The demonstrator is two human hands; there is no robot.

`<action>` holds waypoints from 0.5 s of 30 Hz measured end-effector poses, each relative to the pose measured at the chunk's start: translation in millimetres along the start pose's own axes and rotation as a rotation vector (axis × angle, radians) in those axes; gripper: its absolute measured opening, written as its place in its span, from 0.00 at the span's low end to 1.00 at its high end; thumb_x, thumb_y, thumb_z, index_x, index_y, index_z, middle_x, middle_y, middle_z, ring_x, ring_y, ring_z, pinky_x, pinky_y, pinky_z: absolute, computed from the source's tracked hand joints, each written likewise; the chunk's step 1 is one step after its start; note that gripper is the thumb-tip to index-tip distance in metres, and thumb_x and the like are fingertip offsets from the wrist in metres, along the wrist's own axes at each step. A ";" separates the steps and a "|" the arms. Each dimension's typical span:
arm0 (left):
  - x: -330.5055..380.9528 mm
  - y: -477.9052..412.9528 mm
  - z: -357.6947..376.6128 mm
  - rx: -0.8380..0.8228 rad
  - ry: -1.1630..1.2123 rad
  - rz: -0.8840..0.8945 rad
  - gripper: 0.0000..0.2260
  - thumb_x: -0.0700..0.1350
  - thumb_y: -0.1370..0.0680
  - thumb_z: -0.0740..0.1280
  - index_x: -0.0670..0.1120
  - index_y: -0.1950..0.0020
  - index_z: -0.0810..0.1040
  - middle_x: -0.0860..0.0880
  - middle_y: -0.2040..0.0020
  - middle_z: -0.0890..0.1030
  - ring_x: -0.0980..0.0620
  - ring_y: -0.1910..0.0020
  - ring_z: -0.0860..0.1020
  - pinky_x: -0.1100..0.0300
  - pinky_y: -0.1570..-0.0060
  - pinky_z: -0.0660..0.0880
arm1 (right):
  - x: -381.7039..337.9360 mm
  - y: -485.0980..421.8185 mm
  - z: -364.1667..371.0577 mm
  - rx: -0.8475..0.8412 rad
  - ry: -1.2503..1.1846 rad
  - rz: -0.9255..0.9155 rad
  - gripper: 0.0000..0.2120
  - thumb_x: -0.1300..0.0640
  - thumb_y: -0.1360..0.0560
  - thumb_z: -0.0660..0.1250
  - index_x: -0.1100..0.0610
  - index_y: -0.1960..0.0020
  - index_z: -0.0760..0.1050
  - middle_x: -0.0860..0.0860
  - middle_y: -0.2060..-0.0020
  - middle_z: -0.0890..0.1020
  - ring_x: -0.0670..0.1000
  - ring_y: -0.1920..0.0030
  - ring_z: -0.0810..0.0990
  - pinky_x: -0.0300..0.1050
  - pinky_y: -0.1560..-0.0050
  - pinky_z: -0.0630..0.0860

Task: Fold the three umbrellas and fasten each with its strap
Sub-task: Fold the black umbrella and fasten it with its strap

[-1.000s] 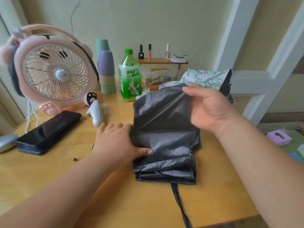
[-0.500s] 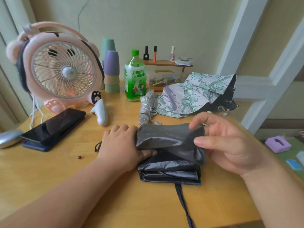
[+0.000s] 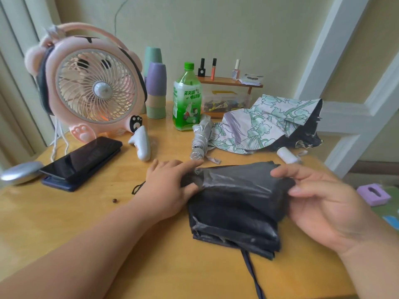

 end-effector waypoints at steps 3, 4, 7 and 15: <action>1.2 -2.5 -9.6 0.083 0.003 0.180 0.18 0.44 0.24 0.70 0.62 0.38 0.81 0.56 0.33 0.77 0.55 0.31 0.73 0.35 0.23 0.44 | 6.2 19.6 10.2 -0.027 0.150 0.072 0.24 0.54 0.47 0.83 0.63 0.54 0.86 0.60 0.64 0.84 0.55 0.62 0.83 0.41 0.58 0.80; 2.0 -3.4 -10.5 0.104 -0.021 0.259 0.17 0.40 0.26 0.70 0.59 0.43 0.85 0.55 0.34 0.79 0.54 0.32 0.75 0.34 0.23 0.49 | 7.5 25.2 15.2 -0.028 0.242 0.103 0.21 0.54 0.43 0.82 0.63 0.54 0.86 0.56 0.69 0.82 0.50 0.65 0.81 0.37 0.59 0.77; 3.5 -5.1 -8.6 0.056 0.090 0.293 0.19 0.33 0.29 0.66 0.52 0.48 0.88 0.56 0.35 0.81 0.55 0.36 0.78 0.51 0.29 0.70 | 10.2 37.9 27.5 -0.049 0.651 0.191 0.07 0.53 0.32 0.76 0.50 0.55 0.88 0.47 0.73 0.79 0.45 0.69 0.77 0.32 0.63 0.72; -2.5 -8.3 -10.6 0.029 0.311 0.257 0.18 0.26 0.31 0.65 0.50 0.62 0.80 0.63 0.38 0.80 0.64 0.38 0.77 0.73 0.39 0.68 | 3.7 47.2 30.5 0.022 0.817 0.248 0.16 0.61 0.24 0.73 0.38 0.50 0.83 0.52 0.59 0.88 0.55 0.56 0.85 0.44 0.52 0.79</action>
Point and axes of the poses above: each hand's wrist, its own y-axis away from the middle knuckle, its own z-axis out of the palm, x = y × z, the point moved 2 cm from there along -y, towards the middle knuckle
